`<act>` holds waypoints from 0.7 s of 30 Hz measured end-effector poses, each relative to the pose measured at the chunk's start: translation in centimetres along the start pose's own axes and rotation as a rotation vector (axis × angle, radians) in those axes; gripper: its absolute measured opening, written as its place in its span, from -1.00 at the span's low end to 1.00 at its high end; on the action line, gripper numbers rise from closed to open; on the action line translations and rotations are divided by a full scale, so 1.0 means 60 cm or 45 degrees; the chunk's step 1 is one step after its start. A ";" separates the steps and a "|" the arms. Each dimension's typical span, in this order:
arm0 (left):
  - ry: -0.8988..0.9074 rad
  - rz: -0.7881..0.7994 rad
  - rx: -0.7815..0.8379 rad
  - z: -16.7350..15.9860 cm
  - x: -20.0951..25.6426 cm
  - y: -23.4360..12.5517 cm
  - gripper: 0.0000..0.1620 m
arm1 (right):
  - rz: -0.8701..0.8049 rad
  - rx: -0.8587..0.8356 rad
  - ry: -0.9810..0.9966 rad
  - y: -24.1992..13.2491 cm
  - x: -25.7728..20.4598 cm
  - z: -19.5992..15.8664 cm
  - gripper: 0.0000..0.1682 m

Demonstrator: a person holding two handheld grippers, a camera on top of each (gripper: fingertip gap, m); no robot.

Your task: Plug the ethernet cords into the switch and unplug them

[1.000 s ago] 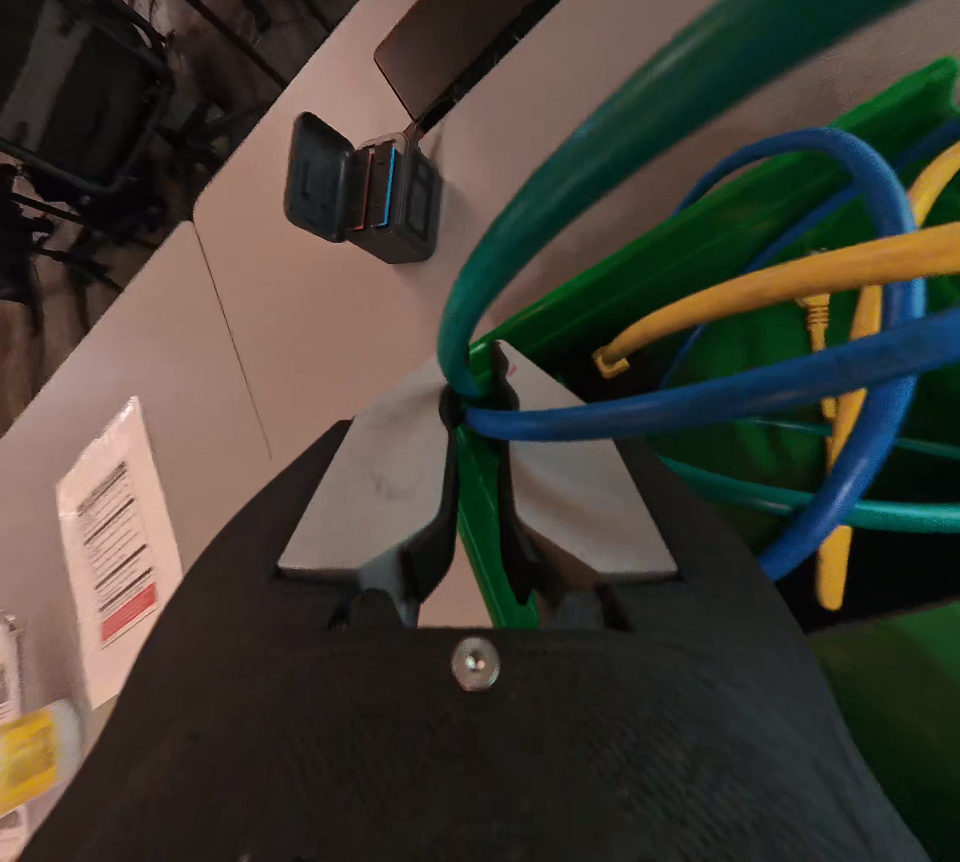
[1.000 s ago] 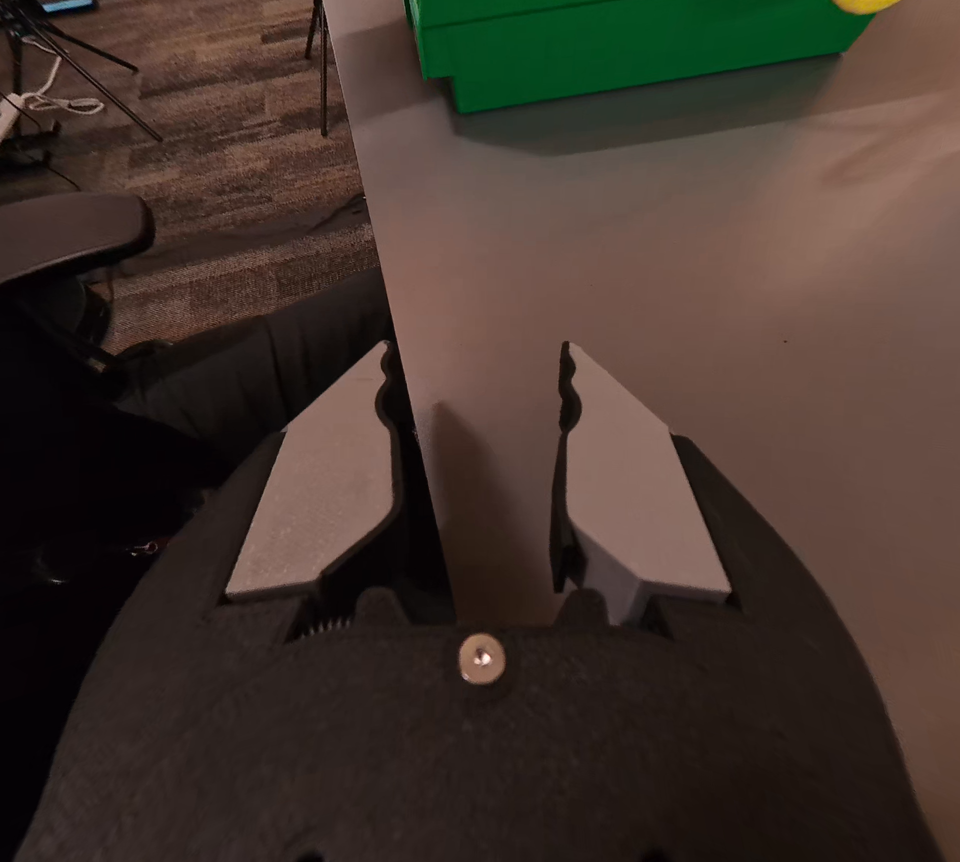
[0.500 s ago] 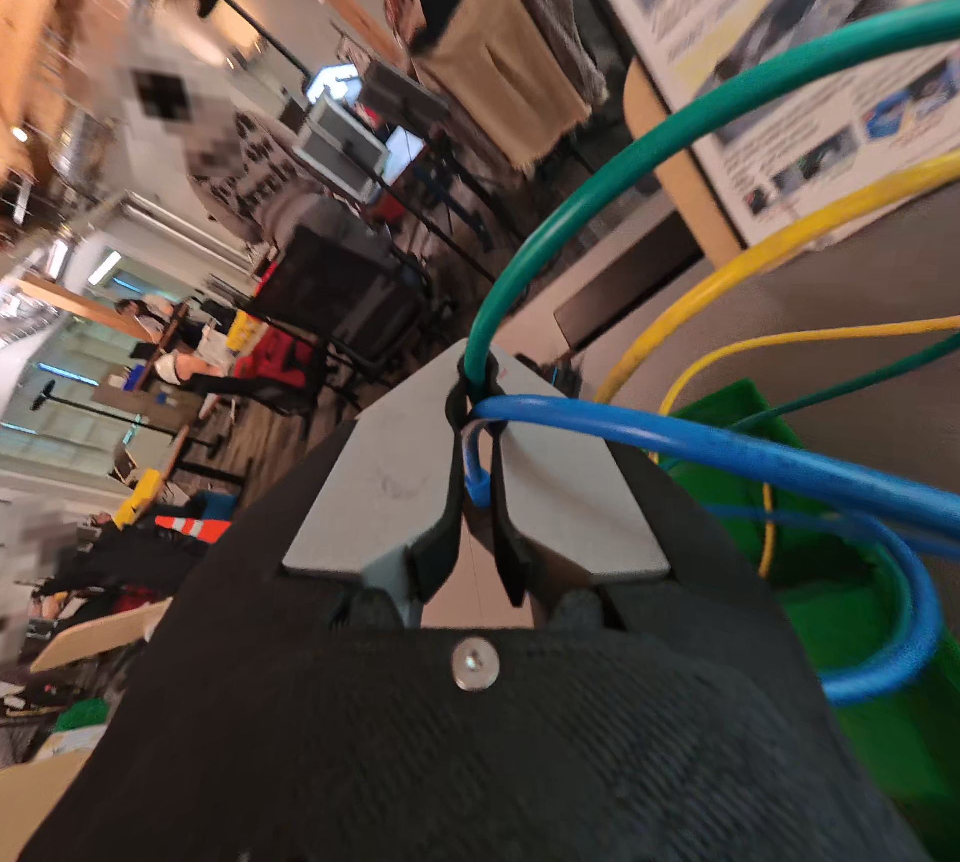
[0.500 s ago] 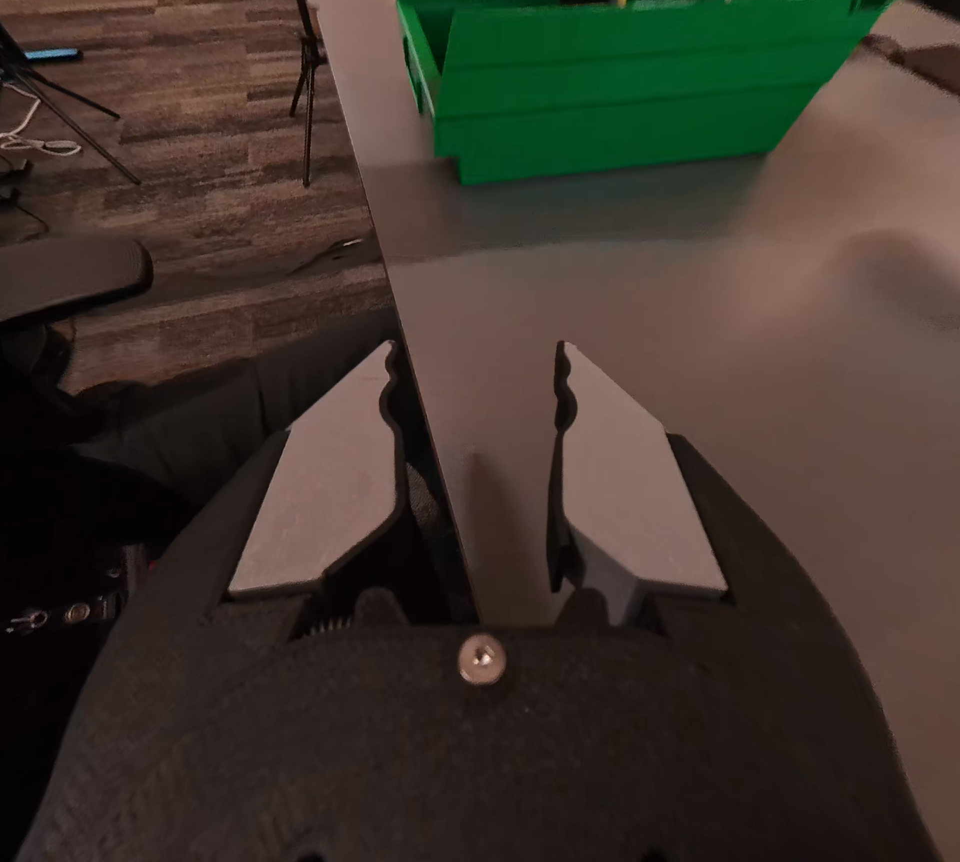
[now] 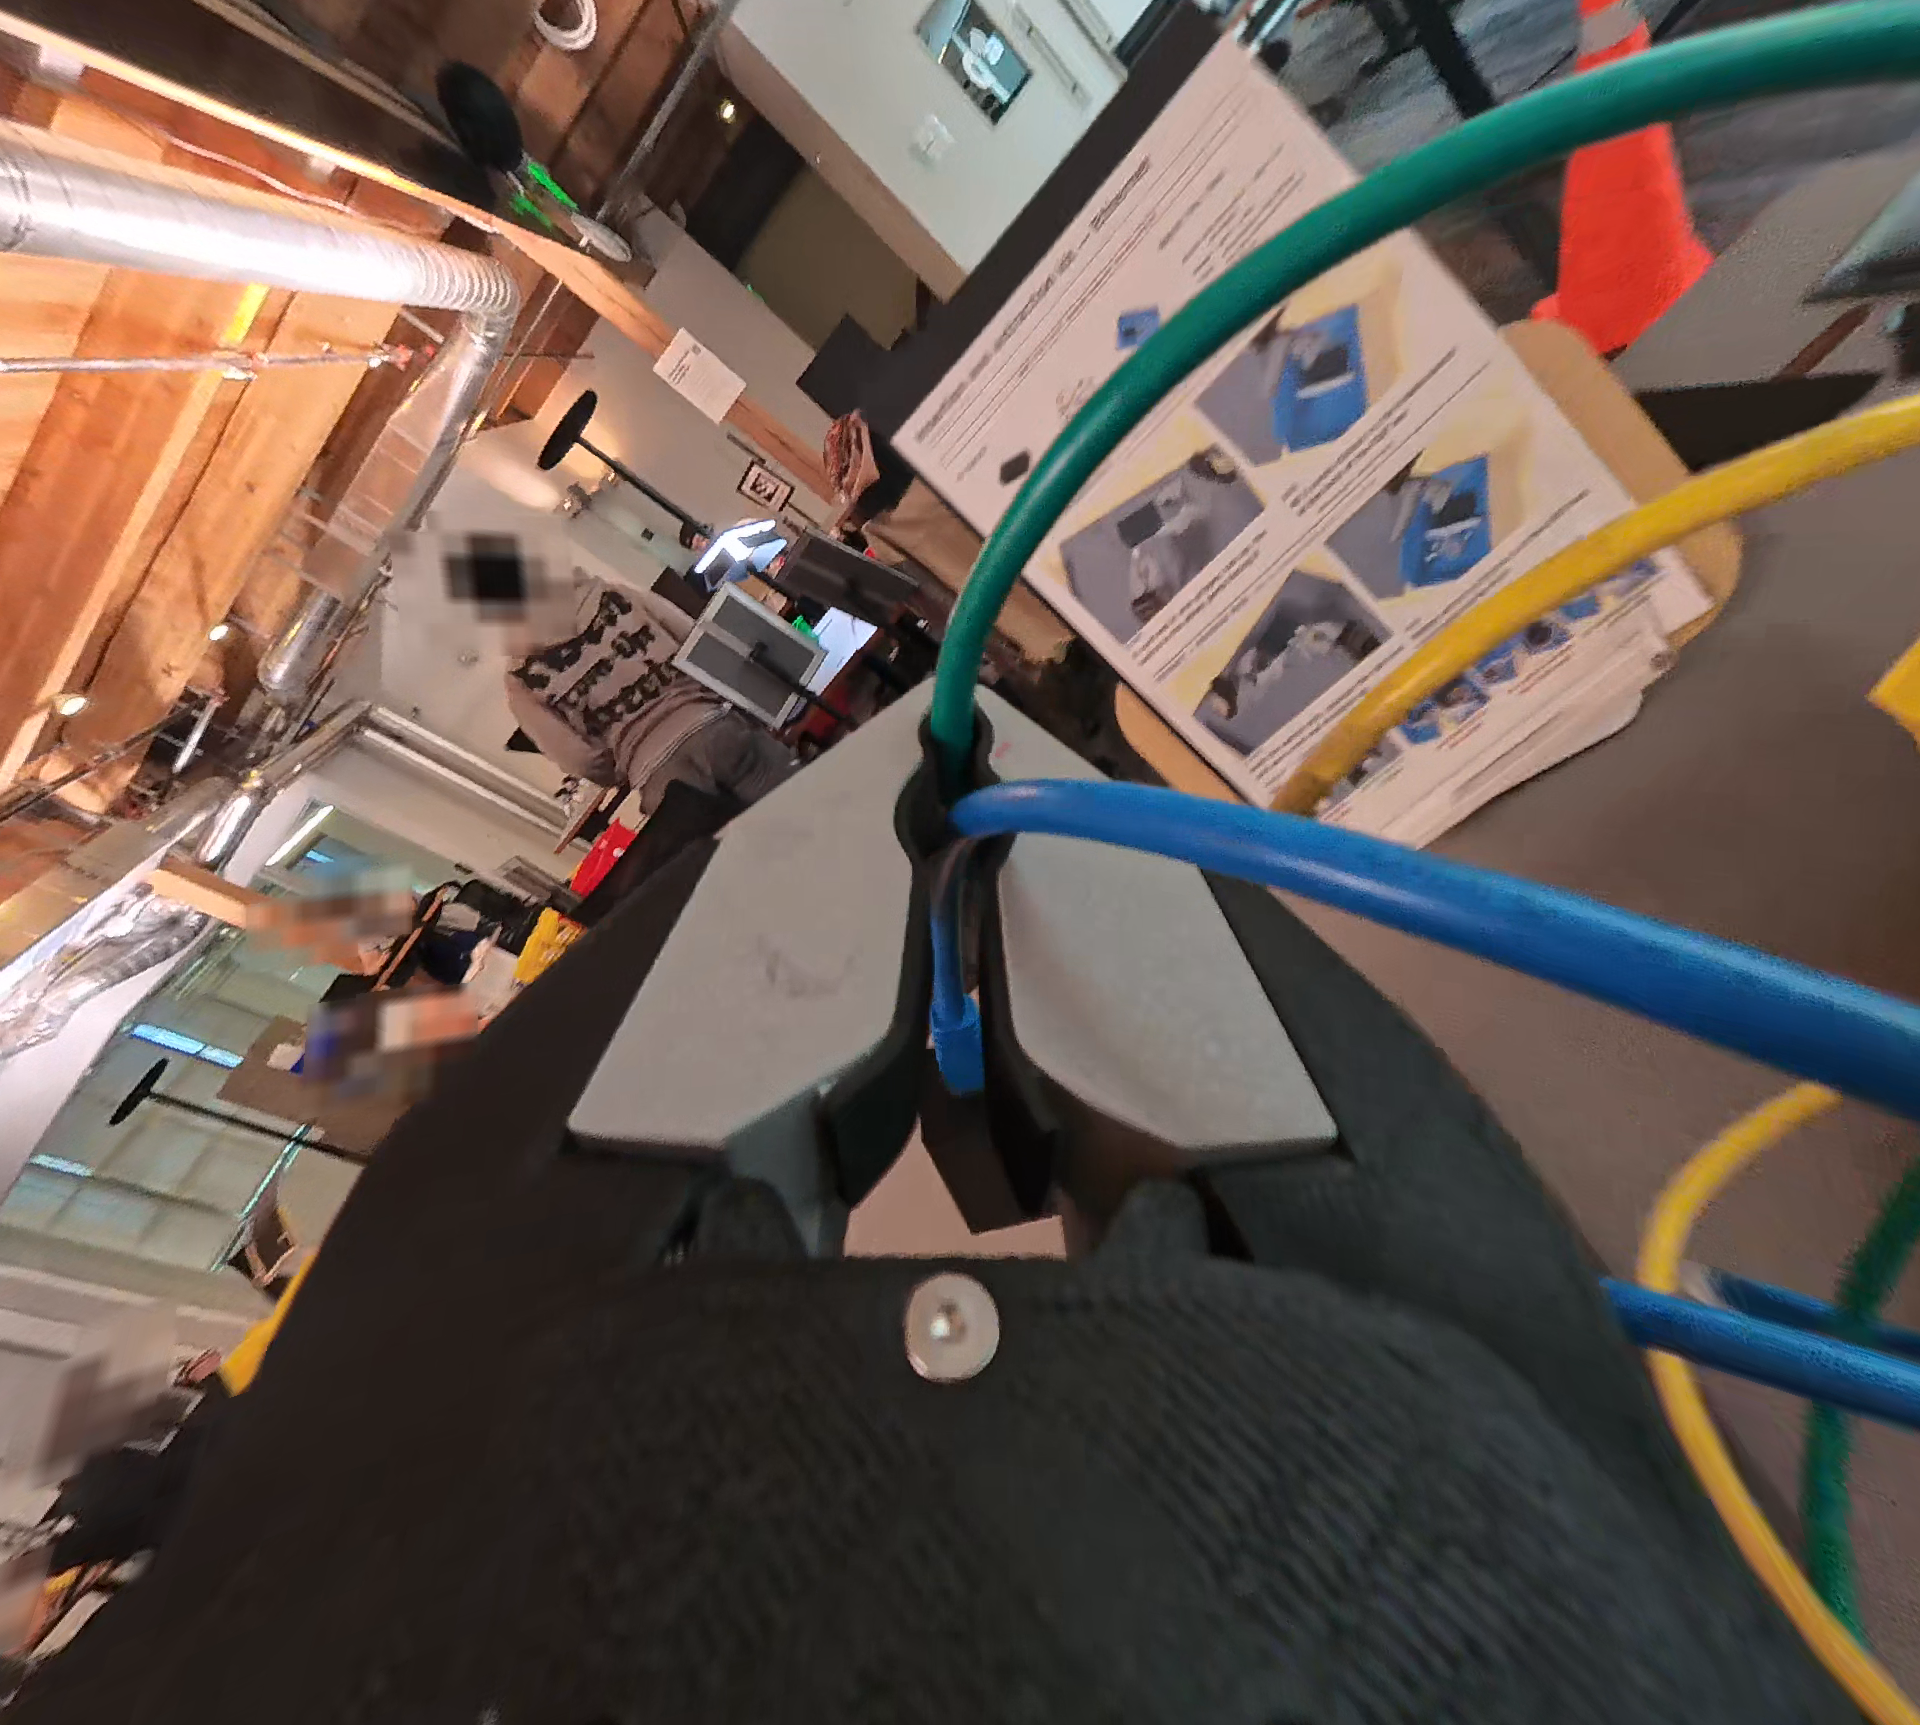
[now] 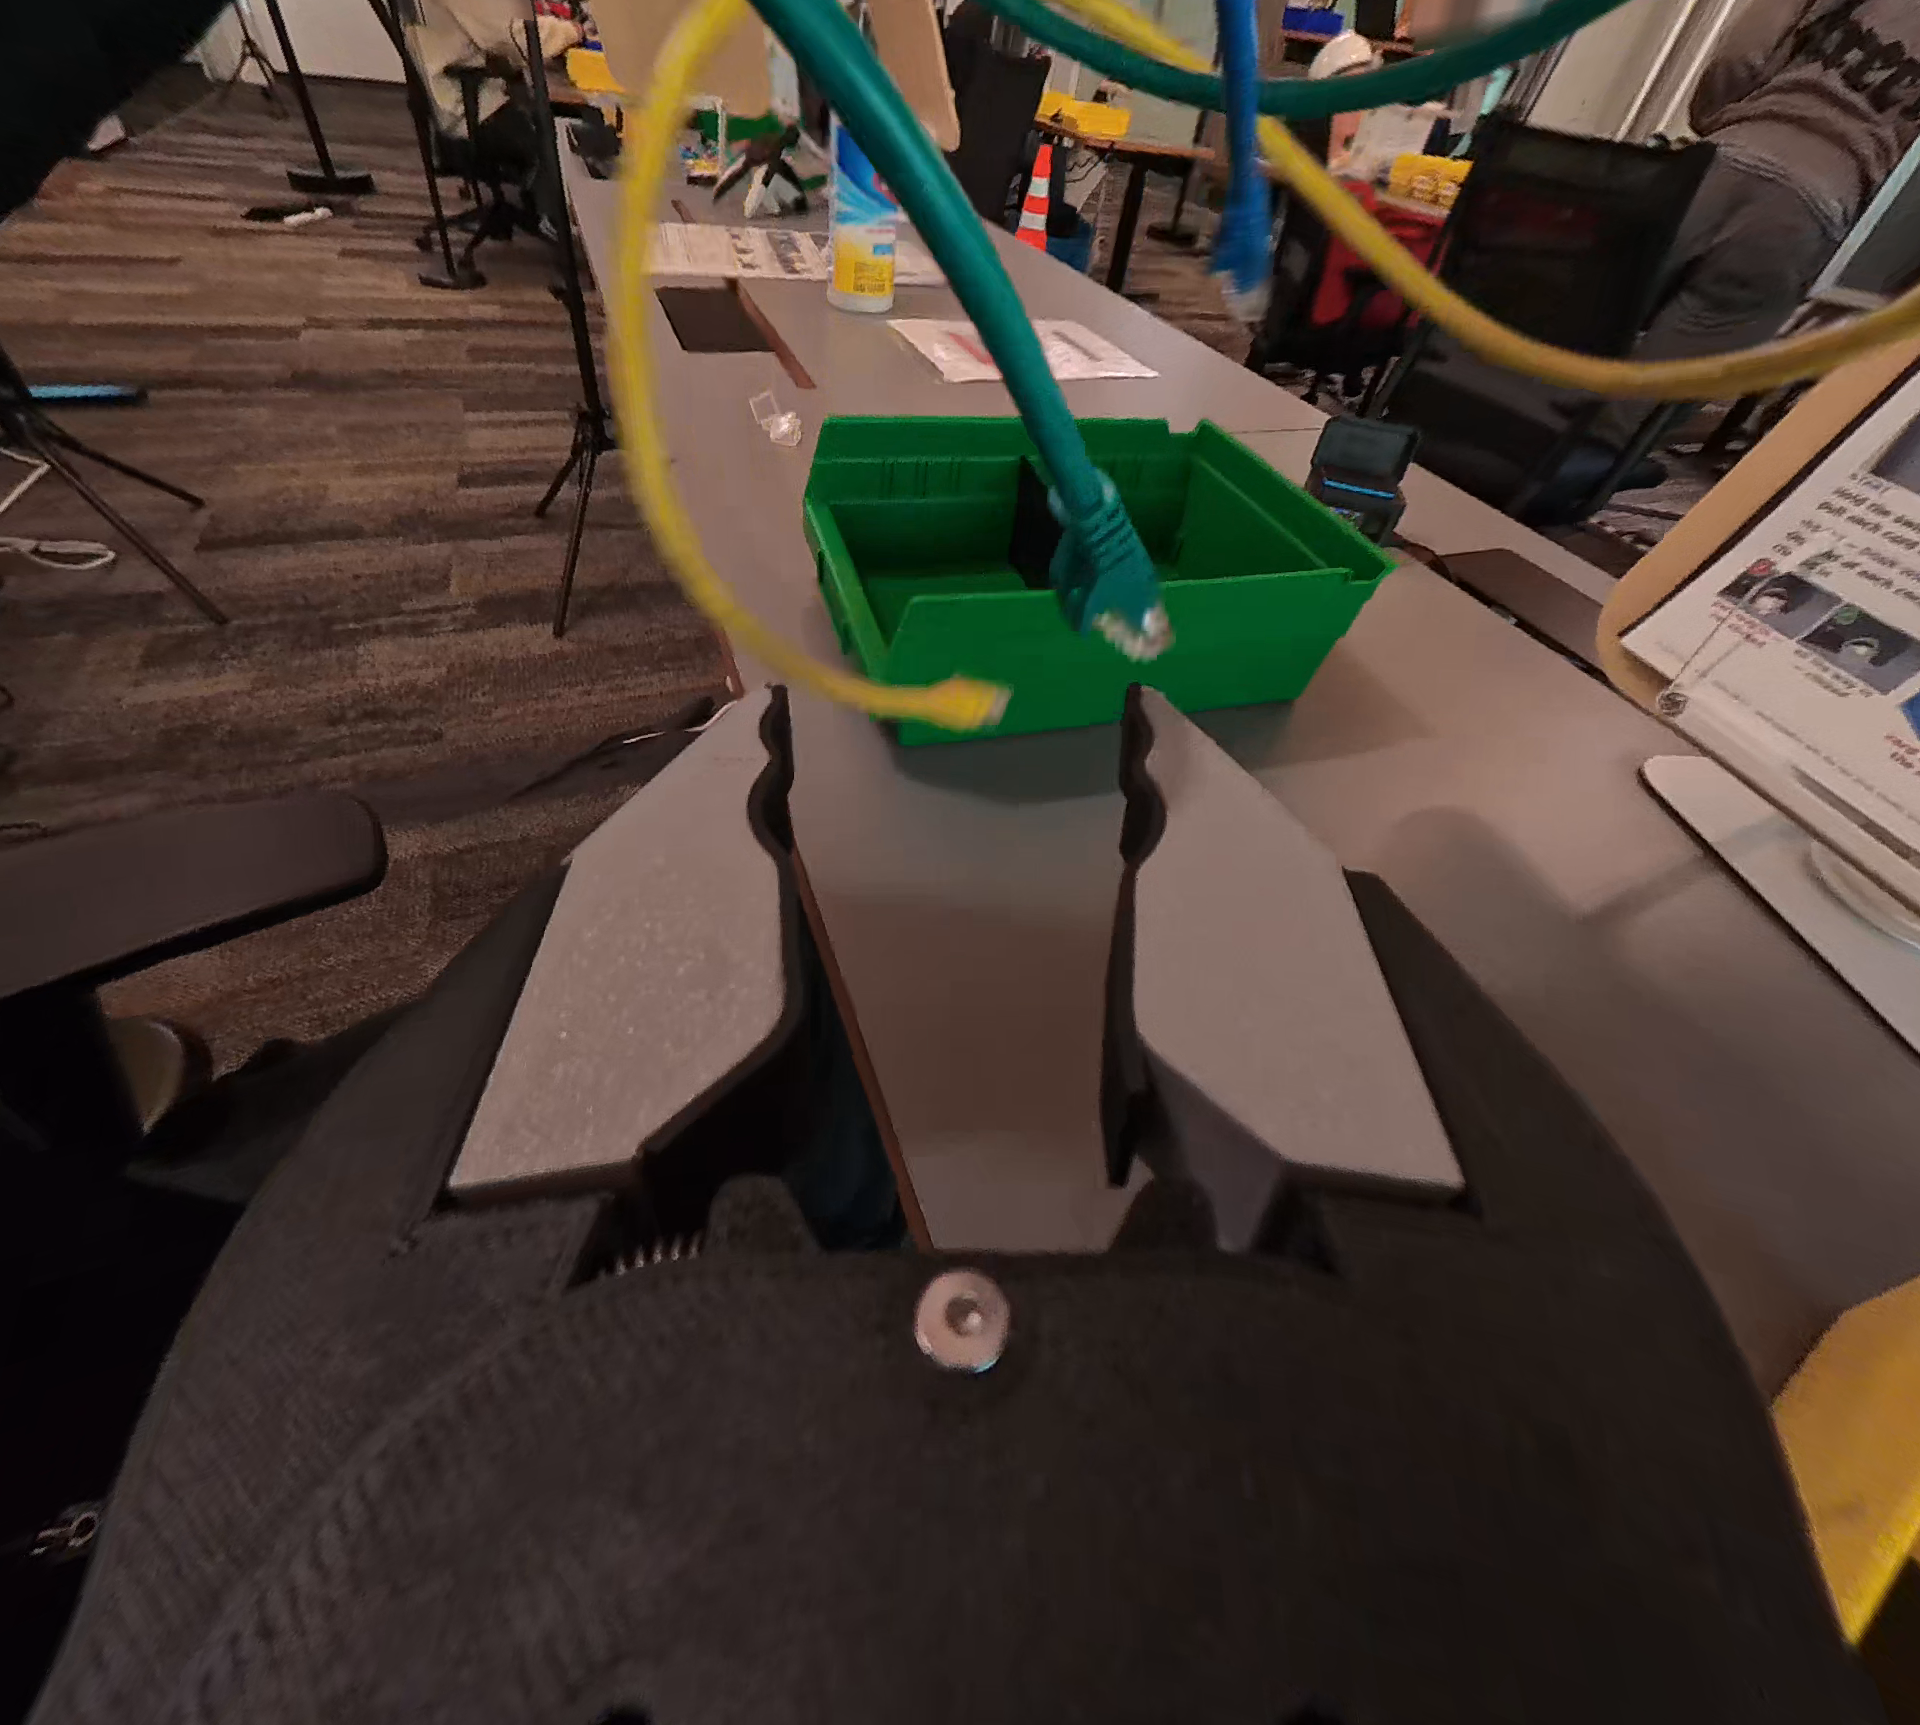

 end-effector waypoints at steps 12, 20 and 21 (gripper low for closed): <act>-0.096 -0.294 0.194 -0.060 0.181 0.035 -1.00 | -0.246 0.230 0.201 -0.113 0.101 0.007 -0.33; -0.127 -0.301 0.083 -0.152 0.240 0.110 -1.00 | -0.393 0.151 0.386 -0.107 0.144 -0.020 -0.15; -0.118 -0.289 0.067 -0.158 0.240 0.117 -1.00 | -0.392 0.135 0.394 -0.106 0.141 -0.016 -0.10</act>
Point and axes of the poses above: each gripper's, where its closed fingertips meet, y out along the fingers, z out of its top, x = y × z across the jaws, the point moved 9 cm from there along -y, back along the fingers
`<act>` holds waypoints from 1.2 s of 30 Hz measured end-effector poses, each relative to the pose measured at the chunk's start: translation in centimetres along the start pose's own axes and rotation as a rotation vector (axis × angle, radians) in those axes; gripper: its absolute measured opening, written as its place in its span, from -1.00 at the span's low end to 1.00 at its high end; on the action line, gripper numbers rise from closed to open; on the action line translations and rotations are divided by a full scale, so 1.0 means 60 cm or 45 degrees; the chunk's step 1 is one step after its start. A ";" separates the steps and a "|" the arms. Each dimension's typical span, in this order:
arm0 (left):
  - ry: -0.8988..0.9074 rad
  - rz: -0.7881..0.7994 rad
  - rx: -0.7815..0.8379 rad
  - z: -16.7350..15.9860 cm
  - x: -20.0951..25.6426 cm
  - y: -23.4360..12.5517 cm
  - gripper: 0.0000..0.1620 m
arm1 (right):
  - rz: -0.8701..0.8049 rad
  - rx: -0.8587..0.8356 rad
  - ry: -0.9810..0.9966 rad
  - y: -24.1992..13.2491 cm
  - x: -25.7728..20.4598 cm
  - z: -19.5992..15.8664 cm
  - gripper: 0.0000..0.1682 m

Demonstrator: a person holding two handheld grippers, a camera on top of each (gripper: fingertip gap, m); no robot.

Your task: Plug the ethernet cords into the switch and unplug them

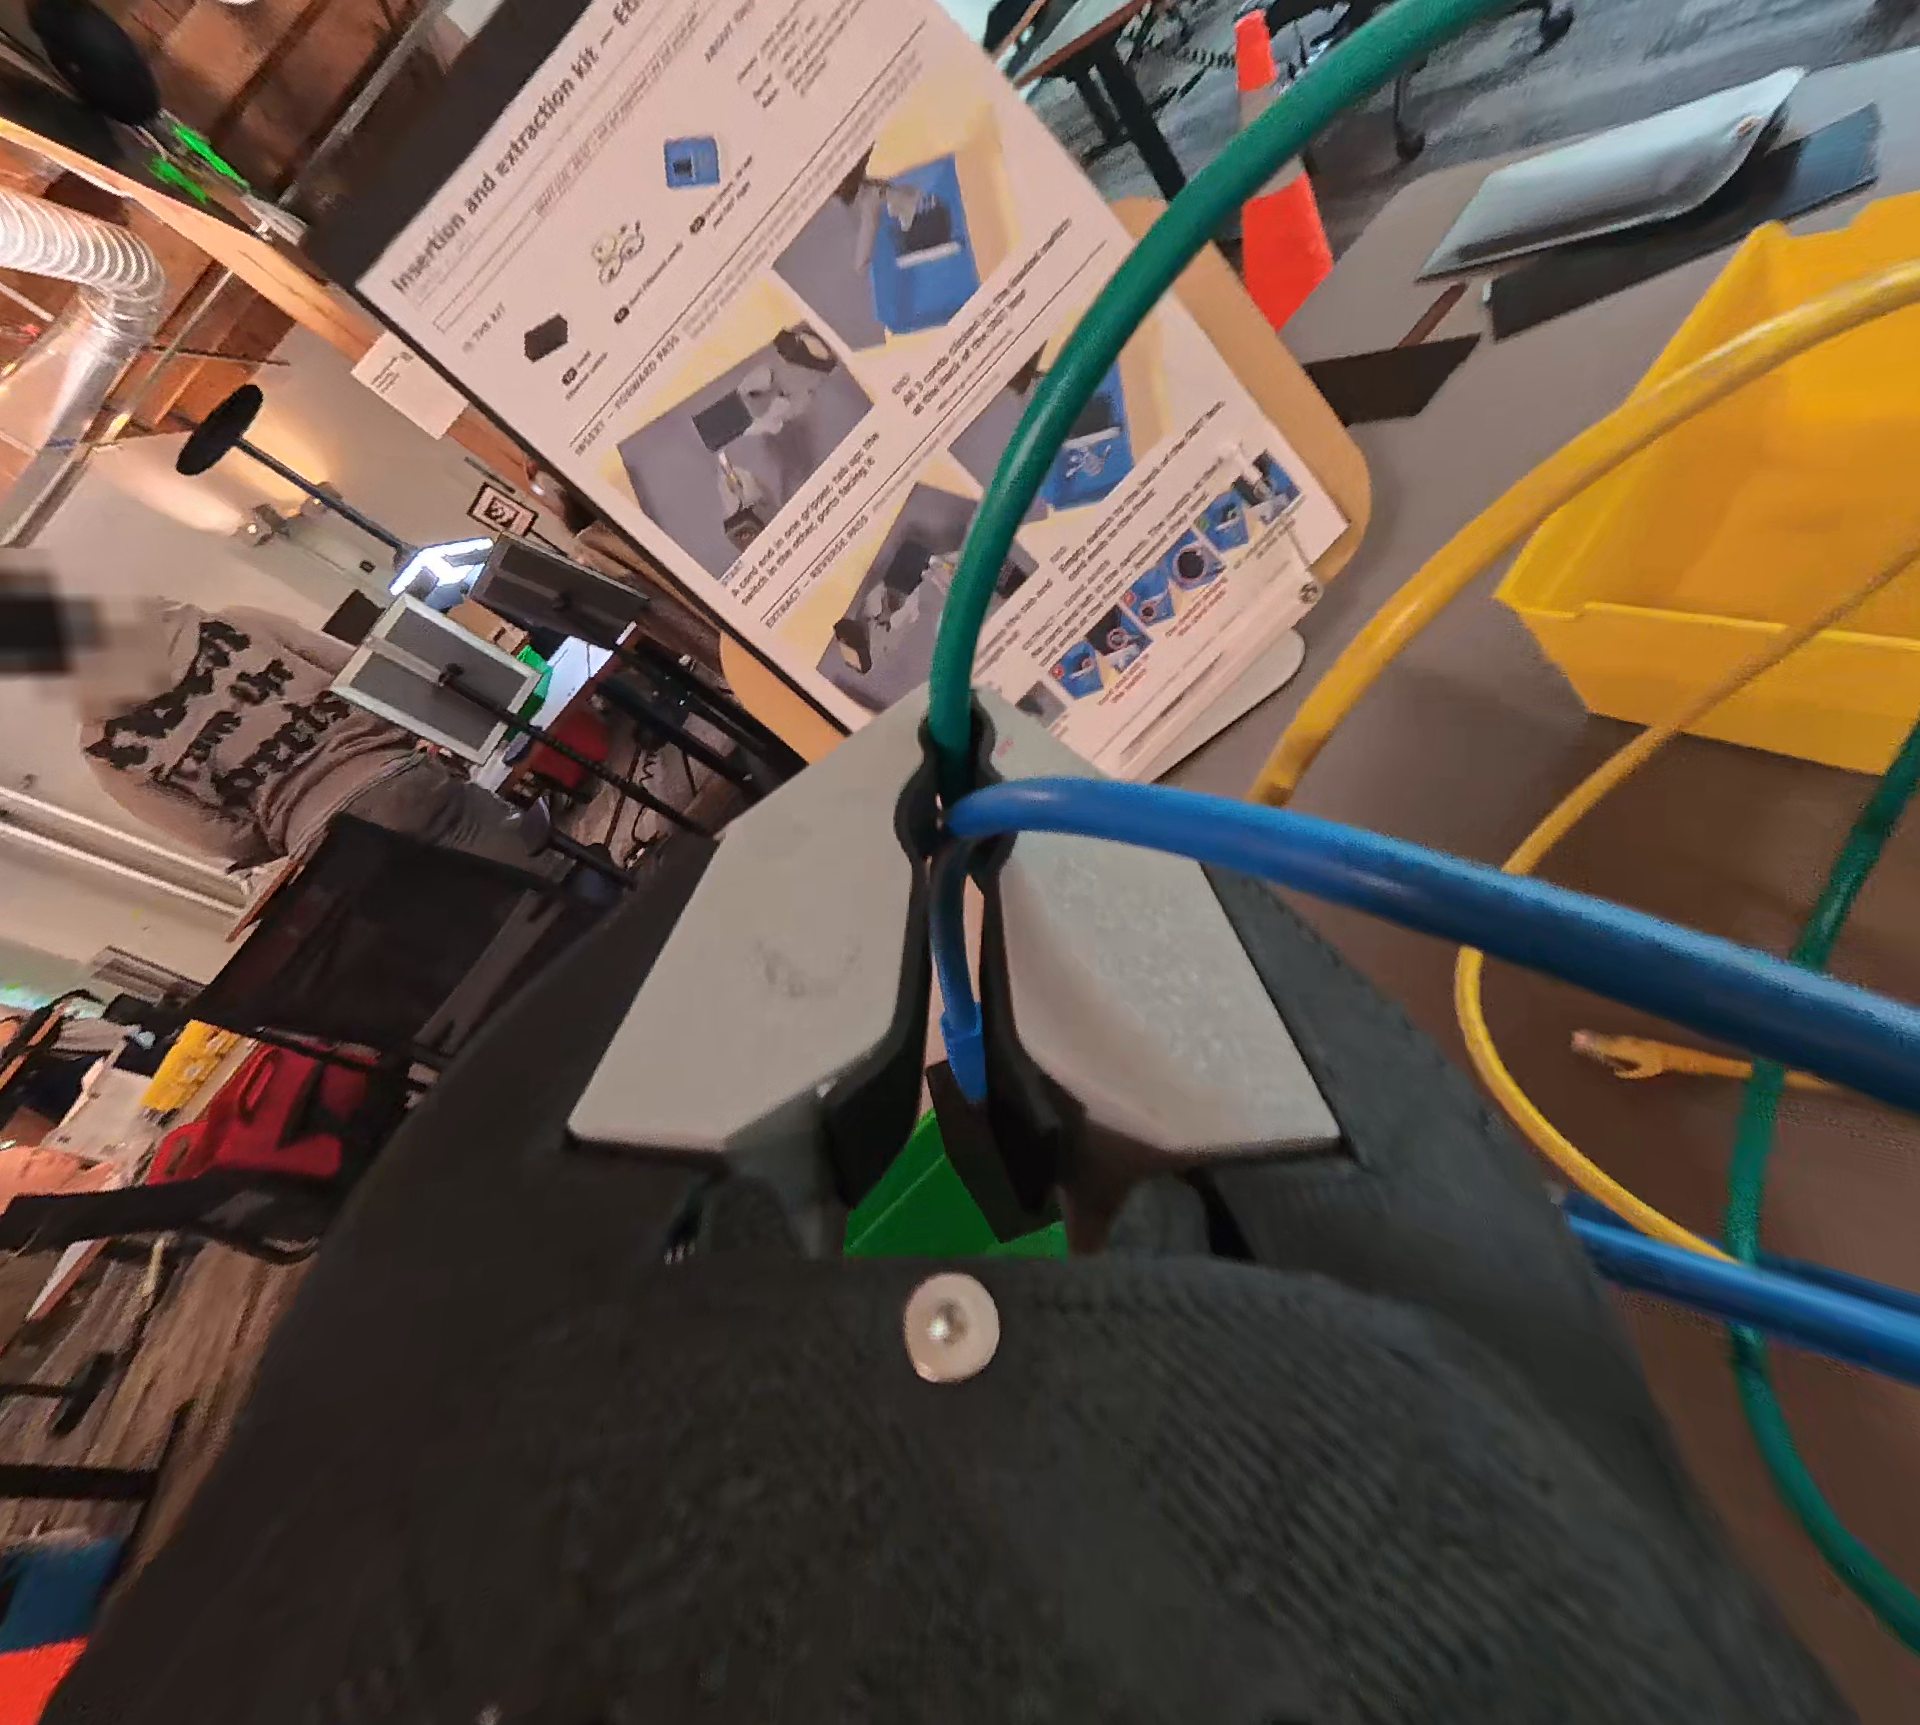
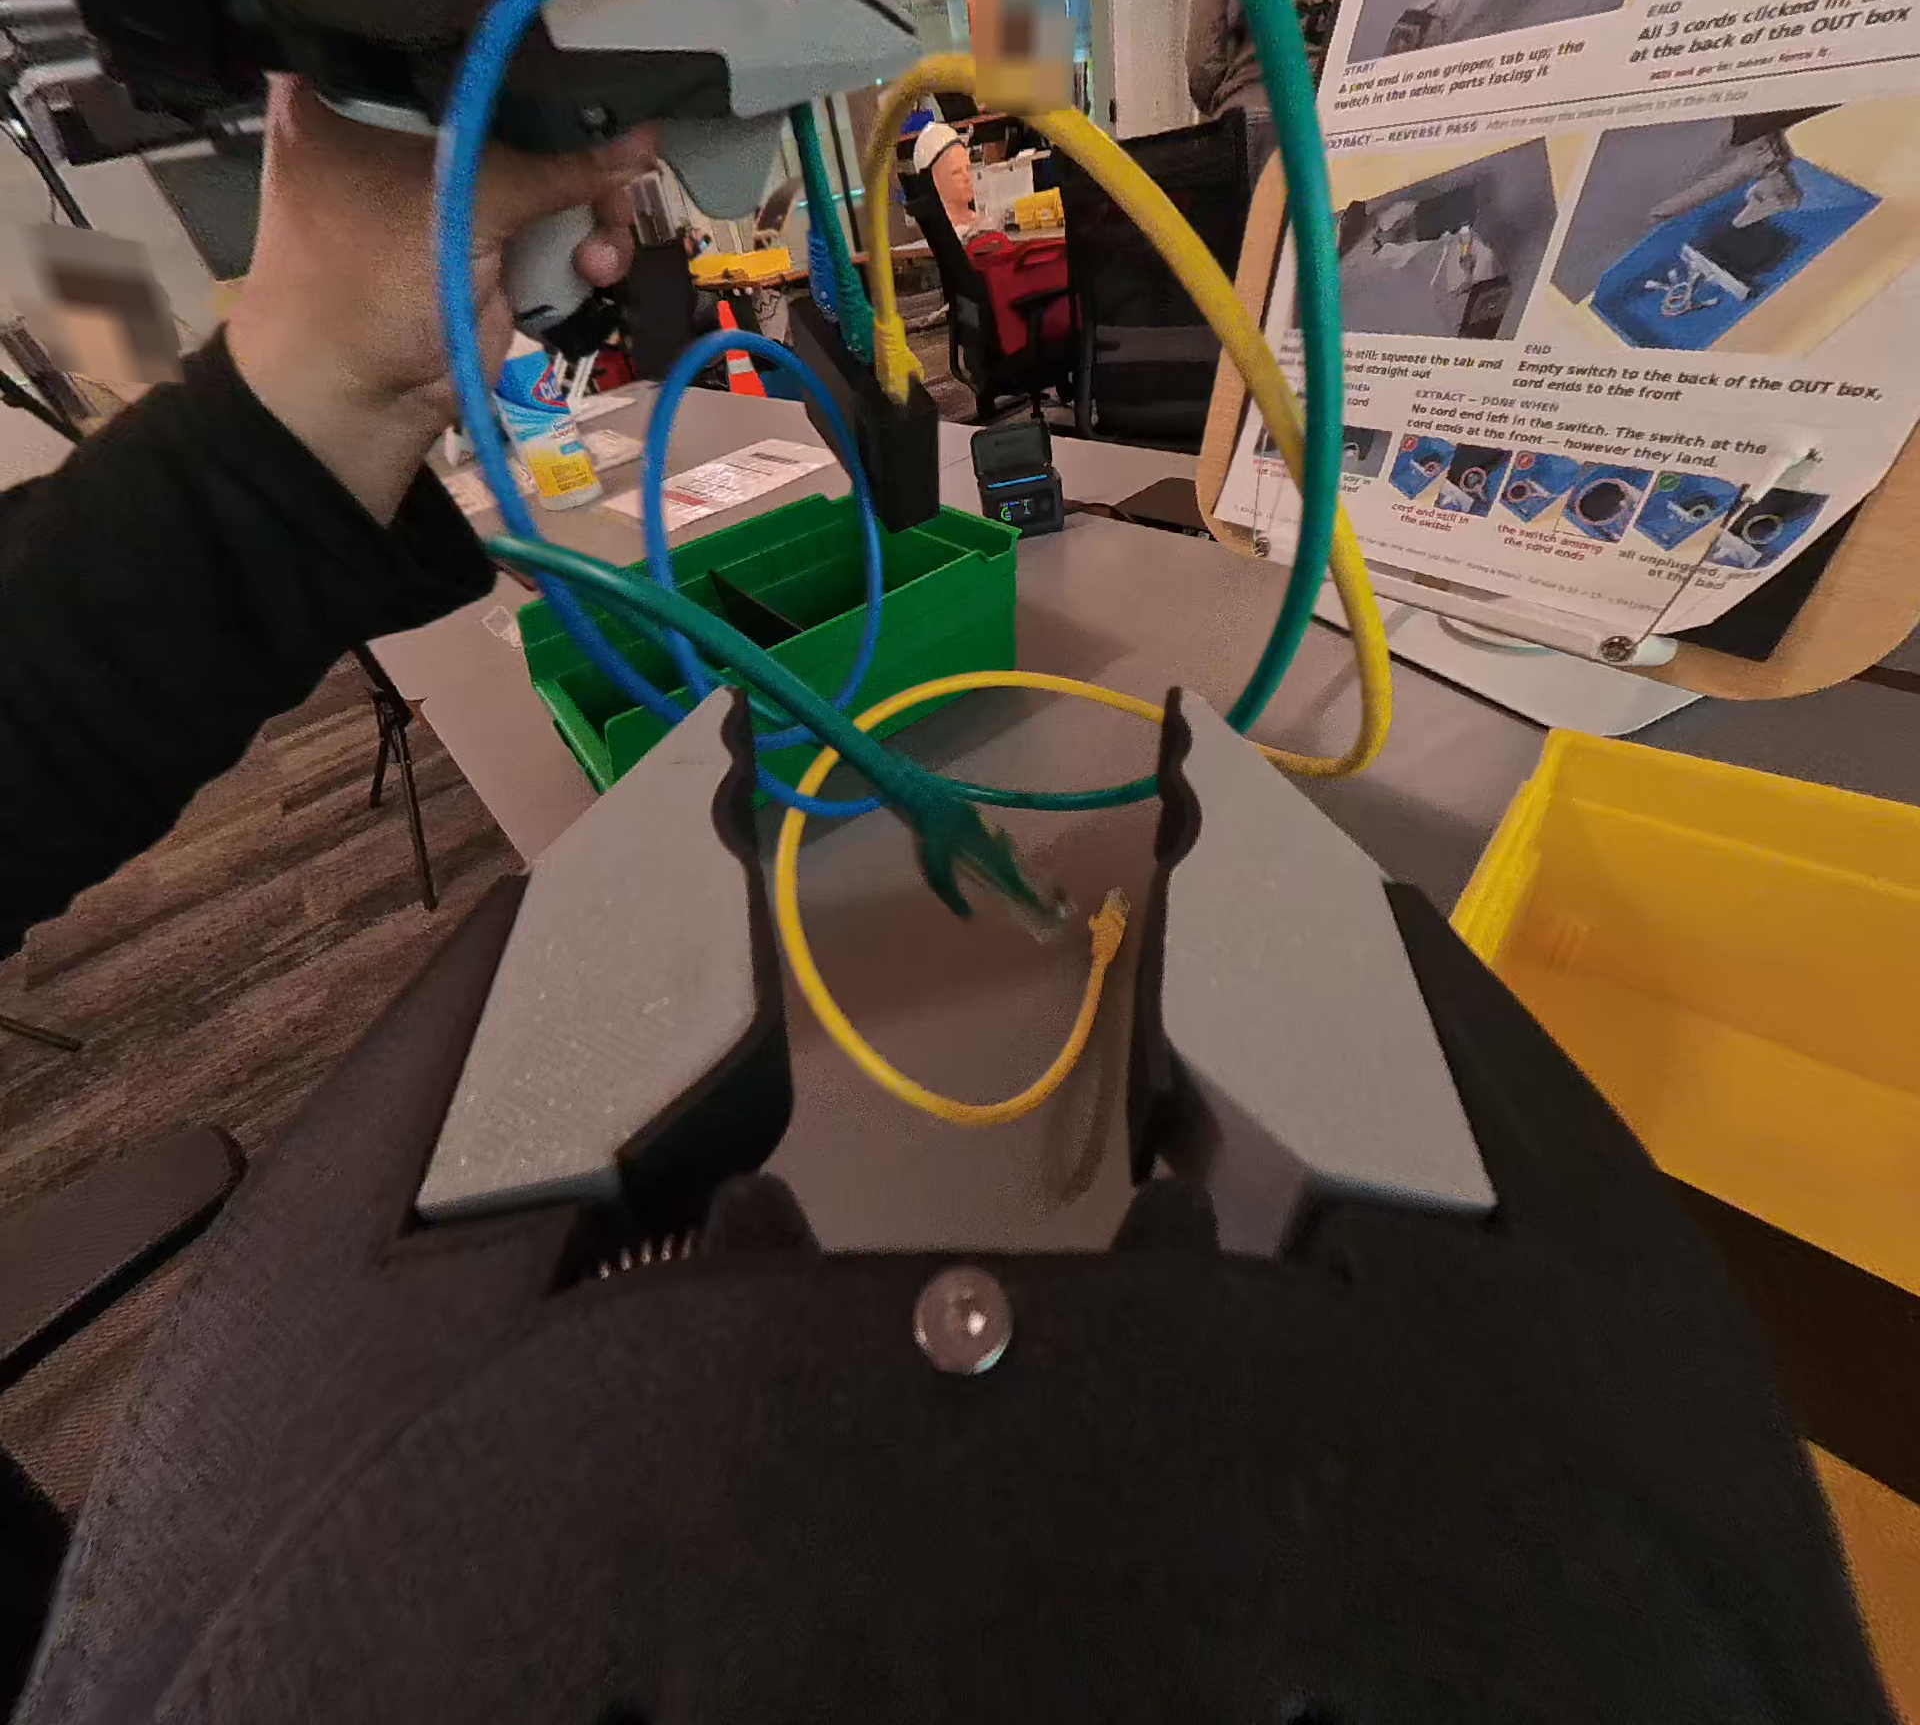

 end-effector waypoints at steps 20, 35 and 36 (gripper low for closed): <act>-0.039 -0.176 -0.043 -0.053 0.085 -0.015 -1.00 | -0.039 -0.156 -0.206 0.246 -0.024 -0.084 -0.20; -0.336 -0.575 -0.185 -0.151 0.092 -0.067 -0.43 | 0.457 -0.106 -0.275 0.306 -0.003 -0.134 -0.71; -0.357 -0.574 -0.172 -0.166 0.085 -0.077 -0.35 | 0.455 -0.063 -0.290 0.303 -0.003 -0.129 -0.71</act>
Point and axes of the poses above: each gripper's, where its closed fingertips meet, y out along the fingers, z out of its top, x = y × z across the jaws, the point moved 9 cm from there along -y, back along the fingers
